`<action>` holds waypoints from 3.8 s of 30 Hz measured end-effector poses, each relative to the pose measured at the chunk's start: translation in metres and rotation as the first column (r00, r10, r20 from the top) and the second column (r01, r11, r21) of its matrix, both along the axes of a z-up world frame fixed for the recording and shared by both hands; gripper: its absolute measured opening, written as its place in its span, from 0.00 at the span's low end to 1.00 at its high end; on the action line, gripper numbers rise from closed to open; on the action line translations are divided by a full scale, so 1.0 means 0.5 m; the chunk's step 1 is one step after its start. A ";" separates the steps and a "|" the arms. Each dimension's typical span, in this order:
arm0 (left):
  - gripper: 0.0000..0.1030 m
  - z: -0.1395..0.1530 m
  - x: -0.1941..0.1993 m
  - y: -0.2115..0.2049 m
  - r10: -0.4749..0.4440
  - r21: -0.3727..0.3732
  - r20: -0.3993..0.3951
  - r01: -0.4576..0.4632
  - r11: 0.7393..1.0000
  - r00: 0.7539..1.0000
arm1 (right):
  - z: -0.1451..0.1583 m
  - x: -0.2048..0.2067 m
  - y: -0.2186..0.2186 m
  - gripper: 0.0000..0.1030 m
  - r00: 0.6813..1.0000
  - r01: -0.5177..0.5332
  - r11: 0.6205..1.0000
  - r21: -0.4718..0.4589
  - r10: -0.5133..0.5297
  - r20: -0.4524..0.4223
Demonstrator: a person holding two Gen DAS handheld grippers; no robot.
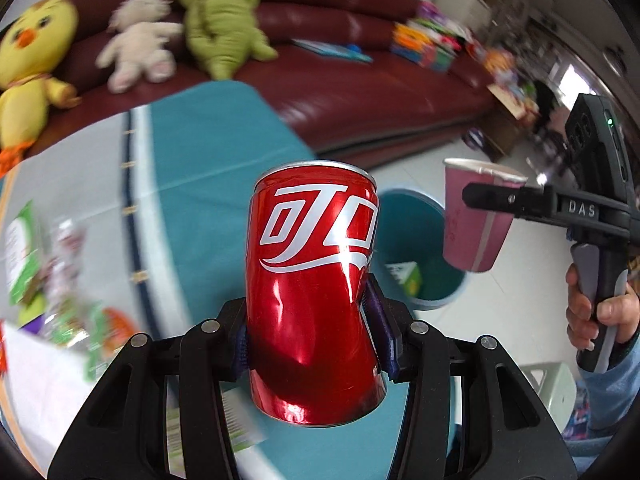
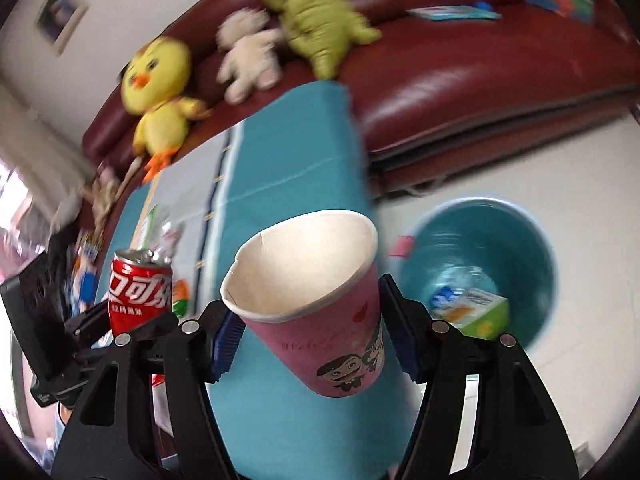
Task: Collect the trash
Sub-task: 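Carry the can and pink cup over the bin and release both, then move both tools back over the table, then grasp the white-and-green supplement jar with the left tool and lift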
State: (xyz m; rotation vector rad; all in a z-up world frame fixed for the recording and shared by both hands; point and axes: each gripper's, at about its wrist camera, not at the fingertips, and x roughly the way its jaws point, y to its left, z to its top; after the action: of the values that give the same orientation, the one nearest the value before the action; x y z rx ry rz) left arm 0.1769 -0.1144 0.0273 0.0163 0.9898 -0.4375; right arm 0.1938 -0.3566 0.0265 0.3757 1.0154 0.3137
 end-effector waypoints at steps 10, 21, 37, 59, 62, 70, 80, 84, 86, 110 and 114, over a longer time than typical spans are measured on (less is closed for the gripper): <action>0.48 -0.070 0.064 -0.235 -0.157 0.073 -0.081 0.163 0.984 0.984 | -0.111 -0.017 -0.214 0.59 0.978 0.193 0.980 0.045 -0.189 -0.082; 0.71 -0.148 0.140 -0.340 -0.167 0.116 -0.150 0.185 0.976 0.974 | -0.161 0.010 -0.265 0.59 0.966 0.229 0.972 0.049 -0.221 -0.132; 0.88 -0.139 0.119 -0.277 -0.127 0.085 -0.147 0.141 0.986 0.981 | -0.176 0.052 -0.230 0.59 0.969 0.199 0.980 0.017 -0.194 -0.151; 0.91 -0.084 0.060 -0.158 -0.076 0.023 -0.113 0.079 0.997 0.991 | -0.144 0.040 -0.158 0.73 0.965 0.176 0.983 -0.052 -0.183 -0.189; 0.91 -0.070 0.045 -0.133 -0.068 0.018 -0.098 0.070 0.997 0.993 | -0.129 0.031 -0.129 0.74 0.970 0.147 0.987 -0.060 -0.156 -0.187; 0.91 -0.047 -0.008 -0.042 -0.051 0.025 -0.054 0.052 0.998 0.997 | -0.081 -0.004 -0.024 0.76 0.983 0.040 0.995 -0.088 -0.055 -0.176; 0.91 -0.063 -0.082 0.134 -0.001 0.066 -0.048 0.004 0.998 0.999 | -0.040 -0.034 0.140 0.76 0.979 -0.119 0.981 -0.155 0.090 -0.182; 0.91 -0.073 -0.112 0.185 -0.048 0.113 -0.048 0.054 0.992 0.998 | -0.032 -0.044 0.210 0.76 0.970 -0.186 0.966 -0.178 0.151 -0.191; 0.91 -0.078 -0.122 0.199 -0.073 0.140 -0.041 0.078 0.987 0.996 | -0.030 -0.049 0.242 0.76 0.964 -0.215 0.957 -0.193 0.177 -0.199; 0.59 -0.187 -0.089 0.214 -0.236 0.126 -0.031 0.238 0.963 0.971 | -0.057 -0.025 0.351 0.76 0.949 -0.243 0.926 -0.287 0.165 -0.270; 0.59 -0.191 -0.076 0.242 -0.170 0.051 -0.045 0.172 0.984 0.984 | -0.063 -0.011 0.375 0.76 0.944 -0.263 0.918 -0.296 0.181 -0.277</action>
State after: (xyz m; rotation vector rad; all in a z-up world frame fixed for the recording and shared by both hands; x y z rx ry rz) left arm 0.1391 0.0068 -0.0684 0.1432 1.0438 -0.5696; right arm 0.1883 -0.1693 -0.0048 -0.0099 1.3351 0.3005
